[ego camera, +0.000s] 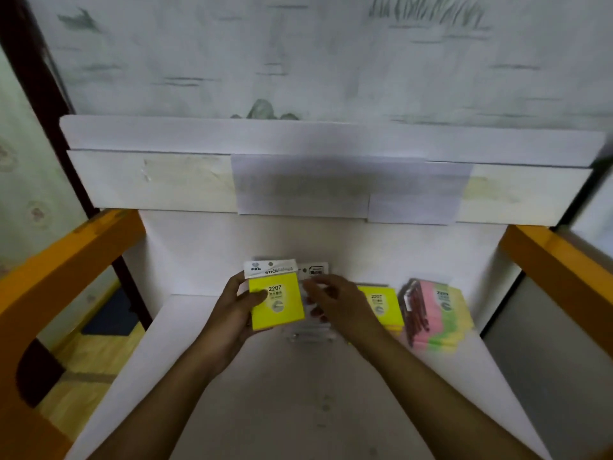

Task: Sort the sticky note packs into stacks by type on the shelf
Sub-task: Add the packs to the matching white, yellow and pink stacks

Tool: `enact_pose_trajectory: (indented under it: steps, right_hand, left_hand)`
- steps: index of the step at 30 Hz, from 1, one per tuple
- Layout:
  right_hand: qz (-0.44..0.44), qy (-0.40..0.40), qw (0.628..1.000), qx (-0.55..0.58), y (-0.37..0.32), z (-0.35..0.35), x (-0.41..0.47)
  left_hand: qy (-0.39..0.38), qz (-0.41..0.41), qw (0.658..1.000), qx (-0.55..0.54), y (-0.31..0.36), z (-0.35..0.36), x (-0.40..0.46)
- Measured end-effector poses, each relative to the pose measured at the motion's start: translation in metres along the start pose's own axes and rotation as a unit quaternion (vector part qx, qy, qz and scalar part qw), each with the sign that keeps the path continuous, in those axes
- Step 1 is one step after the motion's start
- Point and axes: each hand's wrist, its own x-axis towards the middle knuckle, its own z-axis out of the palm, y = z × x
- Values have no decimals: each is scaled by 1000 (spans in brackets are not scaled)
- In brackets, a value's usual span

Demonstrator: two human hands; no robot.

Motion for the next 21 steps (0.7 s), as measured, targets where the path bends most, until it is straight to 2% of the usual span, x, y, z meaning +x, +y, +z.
enact_pose_trajectory:
  steps: [2, 6, 9, 11, 13, 21]
  right_hand:
    - [32, -50, 995, 74, -4, -6, -8]
    - [12, -6, 994, 111, 2, -42, -14]
    - [18, 56, 998, 26, 18, -81, -13]
    - [33, 116, 992, -26, 30, -100, -8]
    - [54, 144, 987, -52, 34, -109, -5]
    - [54, 129, 976, -167, 45, -107, 6]
  left_hand:
    - [-40, 6, 999, 17, -1, 15, 0]
    - [-124, 21, 988, 90, -6, 48, -1]
    - [-144, 28, 978, 147, -9, 62, -2]
    - [-130, 24, 979, 153, -13, 63, -1]
    - [-117, 17, 980, 157, -16, 63, -1]
    - [-137, 4, 974, 181, -24, 60, -3]
